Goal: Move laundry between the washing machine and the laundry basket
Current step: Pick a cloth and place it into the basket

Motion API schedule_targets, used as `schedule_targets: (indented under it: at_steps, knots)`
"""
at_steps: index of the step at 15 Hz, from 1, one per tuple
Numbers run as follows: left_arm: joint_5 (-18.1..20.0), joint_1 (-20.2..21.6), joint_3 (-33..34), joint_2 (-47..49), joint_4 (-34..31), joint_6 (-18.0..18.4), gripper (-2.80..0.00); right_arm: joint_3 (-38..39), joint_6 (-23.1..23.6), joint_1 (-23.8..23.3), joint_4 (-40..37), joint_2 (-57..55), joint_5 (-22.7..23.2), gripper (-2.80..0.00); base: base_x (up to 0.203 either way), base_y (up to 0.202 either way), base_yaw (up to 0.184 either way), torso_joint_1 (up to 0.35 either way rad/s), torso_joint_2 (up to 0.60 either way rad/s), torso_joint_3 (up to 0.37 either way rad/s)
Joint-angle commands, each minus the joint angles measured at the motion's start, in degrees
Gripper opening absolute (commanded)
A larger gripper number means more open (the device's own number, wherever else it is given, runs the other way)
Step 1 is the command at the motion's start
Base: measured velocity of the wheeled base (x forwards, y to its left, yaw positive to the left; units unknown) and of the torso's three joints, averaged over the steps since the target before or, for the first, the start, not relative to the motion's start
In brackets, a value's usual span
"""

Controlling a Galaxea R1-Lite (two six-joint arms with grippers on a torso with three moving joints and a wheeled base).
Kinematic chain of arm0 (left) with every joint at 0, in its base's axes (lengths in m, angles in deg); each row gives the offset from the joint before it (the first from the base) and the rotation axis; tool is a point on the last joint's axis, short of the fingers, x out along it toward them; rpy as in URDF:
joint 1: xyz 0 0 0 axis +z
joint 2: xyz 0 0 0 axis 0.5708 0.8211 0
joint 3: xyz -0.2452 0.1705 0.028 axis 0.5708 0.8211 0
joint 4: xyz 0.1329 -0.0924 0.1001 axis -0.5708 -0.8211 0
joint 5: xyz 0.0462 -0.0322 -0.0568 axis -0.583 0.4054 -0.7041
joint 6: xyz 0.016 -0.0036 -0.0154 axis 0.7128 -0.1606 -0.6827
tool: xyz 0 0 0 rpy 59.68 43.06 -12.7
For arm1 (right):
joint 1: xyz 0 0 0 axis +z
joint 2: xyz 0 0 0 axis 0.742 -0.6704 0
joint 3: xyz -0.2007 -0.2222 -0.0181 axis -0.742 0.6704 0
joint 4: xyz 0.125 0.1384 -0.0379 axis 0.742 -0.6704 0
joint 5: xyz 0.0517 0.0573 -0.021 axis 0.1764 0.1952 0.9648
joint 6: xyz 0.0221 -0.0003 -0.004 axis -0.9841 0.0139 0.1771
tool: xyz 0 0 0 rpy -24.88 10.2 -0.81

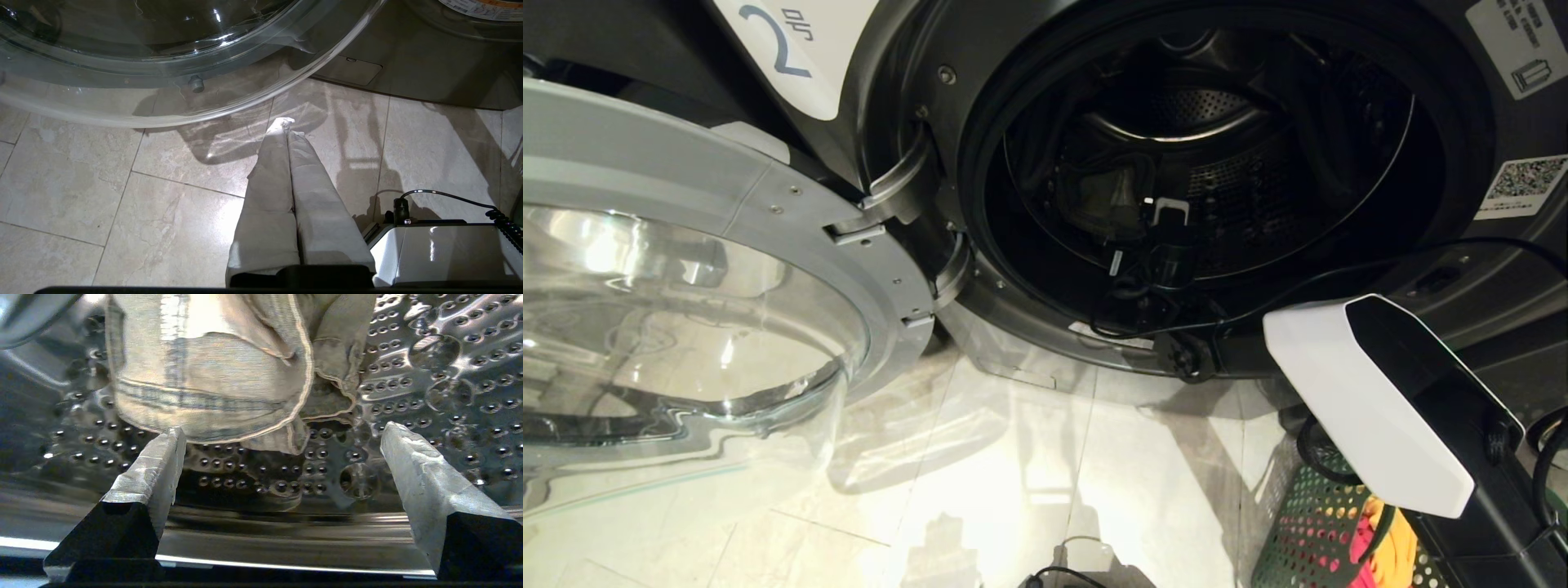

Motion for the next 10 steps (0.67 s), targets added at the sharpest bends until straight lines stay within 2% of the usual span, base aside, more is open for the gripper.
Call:
schedule_targets:
  at_steps: [1, 6, 10]
  knots:
    - [0.0, 0.0, 0.0, 0.1, 0.0, 0.0, -2.80, 0.0, -0.3, 0.1, 0.3, 0.1, -0.3, 0.00, 0.000, 0.000, 0.000, 0.000, 0.00, 0.000]
    - [0.0, 0.0, 0.0, 0.1, 0.0, 0.0, -2.80, 0.1, -4.4, -0.3, -4.8, 0.5, 0.6, 0.00, 0.000, 0.000, 0.000, 0.000, 0.00, 0.000]
    - [0.0, 0.0, 0.0, 0.1, 0.0, 0.0, -2.80, 0.1, -4.9, -0.2, -5.7, 1.6, 0.6, 0.00, 0.000, 0.000, 0.000, 0.000, 0.00, 0.000]
